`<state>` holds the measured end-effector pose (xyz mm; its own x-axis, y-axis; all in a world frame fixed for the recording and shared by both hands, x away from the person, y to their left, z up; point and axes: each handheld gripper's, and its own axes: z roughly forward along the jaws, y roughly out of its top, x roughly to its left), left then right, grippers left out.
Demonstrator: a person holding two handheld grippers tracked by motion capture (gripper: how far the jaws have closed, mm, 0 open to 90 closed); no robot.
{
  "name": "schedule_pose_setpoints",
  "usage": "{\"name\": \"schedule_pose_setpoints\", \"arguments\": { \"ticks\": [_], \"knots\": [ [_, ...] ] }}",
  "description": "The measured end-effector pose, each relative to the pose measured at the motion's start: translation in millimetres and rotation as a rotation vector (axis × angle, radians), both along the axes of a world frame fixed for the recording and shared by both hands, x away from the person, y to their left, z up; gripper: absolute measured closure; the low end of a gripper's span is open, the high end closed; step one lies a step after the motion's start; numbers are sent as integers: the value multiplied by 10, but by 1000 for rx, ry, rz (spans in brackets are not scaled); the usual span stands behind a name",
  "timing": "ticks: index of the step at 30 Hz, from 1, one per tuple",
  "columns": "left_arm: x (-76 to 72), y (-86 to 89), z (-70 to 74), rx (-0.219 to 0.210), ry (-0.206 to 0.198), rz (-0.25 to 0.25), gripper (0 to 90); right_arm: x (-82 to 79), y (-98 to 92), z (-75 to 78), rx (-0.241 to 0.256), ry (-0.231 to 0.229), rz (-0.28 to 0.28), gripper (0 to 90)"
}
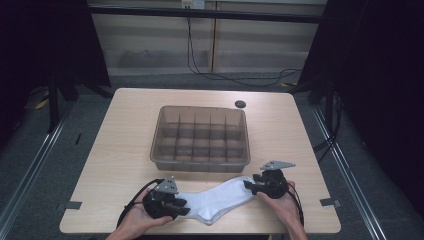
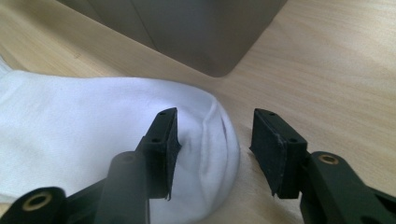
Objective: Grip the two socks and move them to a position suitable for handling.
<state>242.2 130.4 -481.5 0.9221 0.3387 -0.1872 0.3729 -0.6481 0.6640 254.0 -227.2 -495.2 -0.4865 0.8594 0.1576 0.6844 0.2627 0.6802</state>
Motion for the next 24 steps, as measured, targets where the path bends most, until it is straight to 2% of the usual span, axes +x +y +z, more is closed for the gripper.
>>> {"name": "schedule_pose_setpoints", "arguments": {
  "ticks": [3,6,9,12,15,17,19,21,24],
  "knots": [
    [15,-33,102,-50,11,-3,667,-1,7,-5,-10,-3,4,499],
    [77,-111,114,-50,26,10,678,-18,18,-25,-17,-4,16,510],
    [142,-222,65,-36,37,16,681,-38,33,-27,-29,-11,29,546],
    [170,-335,46,-30,46,5,679,-57,64,-26,-39,-15,45,621],
    [169,-438,38,-43,51,-4,671,-41,78,-22,-33,-6,55,710],
    [156,-485,13,-30,43,-15,670,-28,94,-26,-24,-5,56,782],
    [146,-497,-17,-1,35,-21,673,-25,119,-23,-28,-7,55,798],
    [145,-482,-44,-2,44,-11,675,-20,137,-15,-28,-7,51,808],
    [140,-459,-54,3,42,-23,678,-8,133,-8,-12,-5,41,815]
  ]
}}
